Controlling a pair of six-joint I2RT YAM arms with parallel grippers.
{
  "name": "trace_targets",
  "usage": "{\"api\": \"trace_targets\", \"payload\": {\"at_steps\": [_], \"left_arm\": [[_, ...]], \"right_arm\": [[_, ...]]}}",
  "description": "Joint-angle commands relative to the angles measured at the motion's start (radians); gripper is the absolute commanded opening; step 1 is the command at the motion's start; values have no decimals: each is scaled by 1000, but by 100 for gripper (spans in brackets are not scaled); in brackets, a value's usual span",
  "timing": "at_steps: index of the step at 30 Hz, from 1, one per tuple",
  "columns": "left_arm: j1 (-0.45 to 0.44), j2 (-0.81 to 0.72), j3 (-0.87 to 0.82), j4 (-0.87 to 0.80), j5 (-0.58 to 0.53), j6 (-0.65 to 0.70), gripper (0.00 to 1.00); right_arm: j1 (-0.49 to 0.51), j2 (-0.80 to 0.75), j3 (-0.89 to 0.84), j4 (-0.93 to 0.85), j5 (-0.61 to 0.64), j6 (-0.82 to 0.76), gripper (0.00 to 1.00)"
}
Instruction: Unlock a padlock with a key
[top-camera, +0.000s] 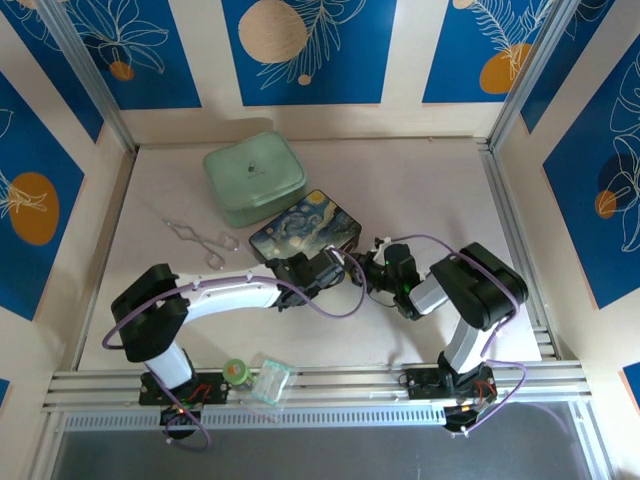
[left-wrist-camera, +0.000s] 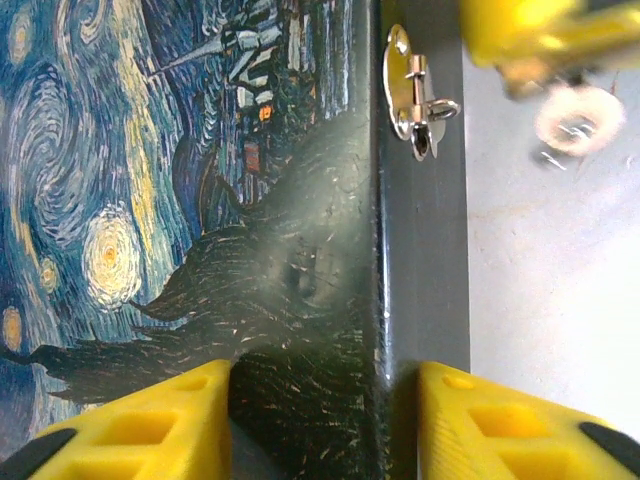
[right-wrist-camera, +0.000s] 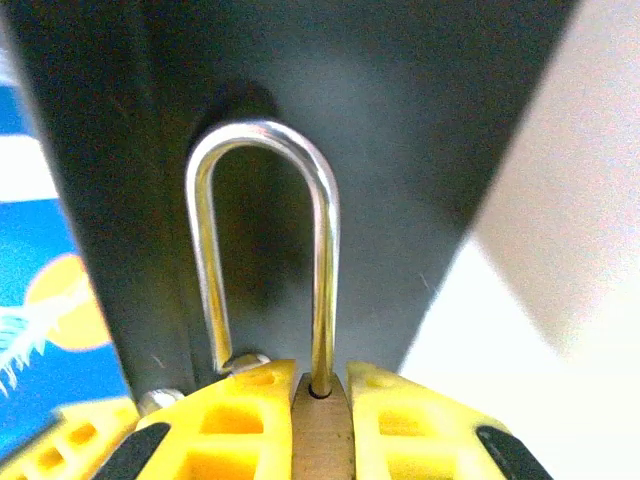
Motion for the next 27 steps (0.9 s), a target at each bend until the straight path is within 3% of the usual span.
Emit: {"api": "trace_targets", "payload": {"at_steps": [1, 6, 9, 12, 16, 20, 27], "left_arm": [[8, 39, -14, -216, 19, -46, 52], [17, 36, 2, -271, -8, -115, 77], [18, 49, 6, -286, -19, -153, 88], [23, 55, 13, -315, -74, -206, 91], [39, 16, -4, -269, -66, -227, 96], [50, 0, -5, -275, -97, -254, 100], [76, -76, -60, -241, -123, -302, 100]], "right_arm": [[-32, -55, 12, -384, -135, -110, 0], [-79, -146, 126, -941, -171, -360, 0], [-115, -116, 179, -1114, -216, -468, 0], [-136, -102, 221, -1266, -190, -547, 0], [-136, -112, 303, -1495, -90, -636, 3], [-135, -157, 345, -1611, -5, -683, 7], [-86, -111, 453, -1731, 86, -696, 22]]}}
